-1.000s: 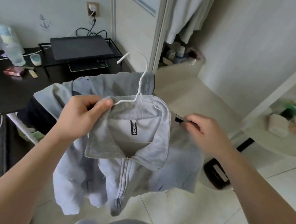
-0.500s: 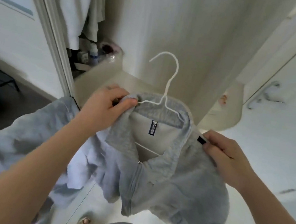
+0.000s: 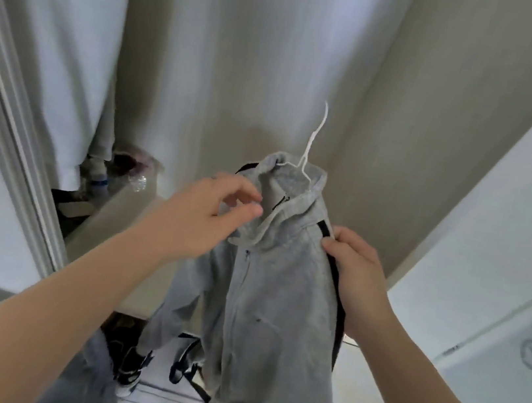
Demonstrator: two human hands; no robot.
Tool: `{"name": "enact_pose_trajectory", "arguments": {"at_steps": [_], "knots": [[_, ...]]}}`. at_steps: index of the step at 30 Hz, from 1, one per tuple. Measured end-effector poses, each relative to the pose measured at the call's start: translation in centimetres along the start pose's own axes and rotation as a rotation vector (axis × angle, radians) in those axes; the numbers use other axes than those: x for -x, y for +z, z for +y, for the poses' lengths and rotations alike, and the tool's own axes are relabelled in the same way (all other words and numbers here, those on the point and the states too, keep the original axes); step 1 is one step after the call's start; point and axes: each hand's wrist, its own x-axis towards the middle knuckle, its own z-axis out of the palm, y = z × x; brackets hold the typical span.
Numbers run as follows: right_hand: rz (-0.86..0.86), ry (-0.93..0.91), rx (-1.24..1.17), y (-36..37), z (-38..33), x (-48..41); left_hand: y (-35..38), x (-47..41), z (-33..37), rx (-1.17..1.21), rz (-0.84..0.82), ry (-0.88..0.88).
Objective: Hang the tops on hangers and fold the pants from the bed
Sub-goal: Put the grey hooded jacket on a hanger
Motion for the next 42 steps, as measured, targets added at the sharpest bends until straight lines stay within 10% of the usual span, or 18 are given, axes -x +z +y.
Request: {"name": "enact_pose_trajectory", "arguments": {"at_steps": [27,42], "knots": [[-0.135,-0.831,-0.149,20.2,-34.4,-27.3,-22.2,-19.0,7.3,-0.504,0.332,0.154],[-0.078,-0.848,0.047,21.7,-49.6,-36.9,-30.3,-31.6,12.2,-1.044,0.552,0.005]]}}
